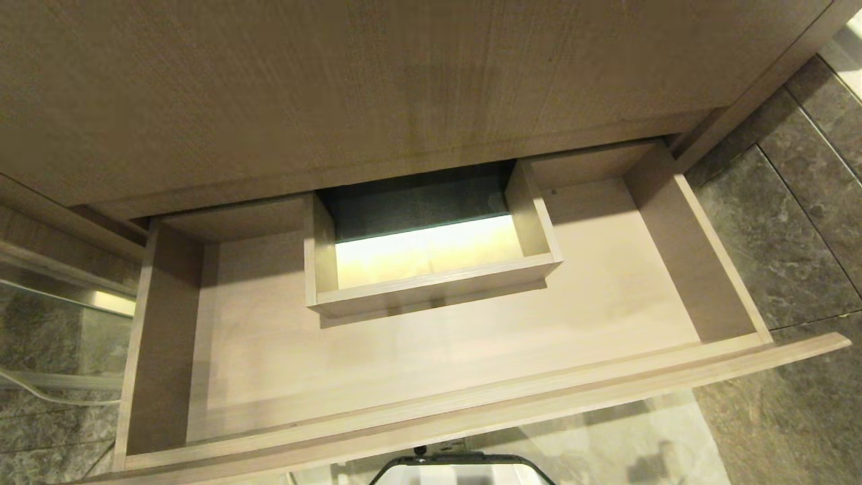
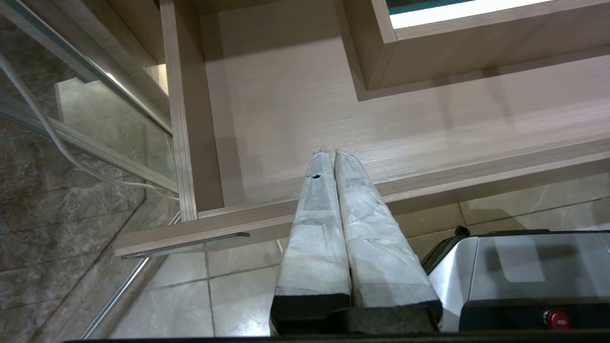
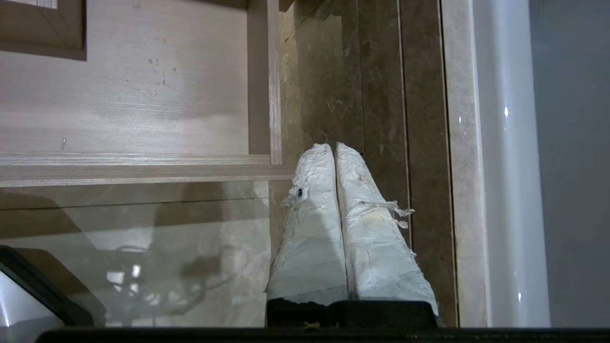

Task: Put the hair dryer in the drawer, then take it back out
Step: Close the drawer

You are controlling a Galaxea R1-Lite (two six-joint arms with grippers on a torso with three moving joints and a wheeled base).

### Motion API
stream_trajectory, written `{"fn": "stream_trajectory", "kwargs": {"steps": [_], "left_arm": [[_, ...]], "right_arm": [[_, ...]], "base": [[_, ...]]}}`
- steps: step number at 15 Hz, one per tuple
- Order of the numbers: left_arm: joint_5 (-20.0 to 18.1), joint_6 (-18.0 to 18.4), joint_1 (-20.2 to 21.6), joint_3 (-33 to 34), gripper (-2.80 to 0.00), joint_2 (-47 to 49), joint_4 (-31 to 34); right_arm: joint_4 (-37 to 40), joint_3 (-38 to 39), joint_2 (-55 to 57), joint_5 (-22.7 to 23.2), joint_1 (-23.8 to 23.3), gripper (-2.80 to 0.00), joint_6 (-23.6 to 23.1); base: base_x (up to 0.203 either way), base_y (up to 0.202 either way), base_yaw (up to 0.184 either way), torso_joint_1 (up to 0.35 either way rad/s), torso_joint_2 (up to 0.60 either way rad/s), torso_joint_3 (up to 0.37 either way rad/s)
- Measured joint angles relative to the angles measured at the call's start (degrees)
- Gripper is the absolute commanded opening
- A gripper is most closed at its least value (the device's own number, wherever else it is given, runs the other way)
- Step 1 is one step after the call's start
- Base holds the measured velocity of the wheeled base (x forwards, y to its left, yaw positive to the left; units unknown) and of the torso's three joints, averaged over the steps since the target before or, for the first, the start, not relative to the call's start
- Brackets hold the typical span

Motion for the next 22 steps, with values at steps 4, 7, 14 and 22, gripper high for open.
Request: {"fn": "stream_trajectory", "kwargs": {"steps": [4, 7, 14, 22], "left_arm": [[0.0, 0.0, 0.0, 0.0, -2.8, 0.0, -0.02], [0.02, 0.0, 0.0, 0.0, -2.8, 0.0, -0.02], [0.0, 0.0, 0.0, 0.0, -2.8, 0.0, -0.02], [0.0, 0.0, 0.0, 0.0, -2.8, 0.0, -0.01]], "right_arm": [[19.17, 0.57, 3.51, -1.39, 0.04, -2.8, -0.33], [34.97, 1.13, 11.22, -7.18, -0.18, -2.8, -0.3], [24.97, 8.85, 33.53, -12.44, -1.15, -2.8, -0.09], [-3.11, 3.98, 53.15, -15.33, -1.26, -2.8, 0.06]], "base": [[0.0, 0.0, 0.0, 0.0, 0.0, 0.0], [0.0, 0.0, 0.0, 0.0, 0.0, 0.0], [0.0, 0.0, 0.0, 0.0, 0.0, 0.0], [0.0, 0.0, 0.0, 0.0, 0.0, 0.0]]}}
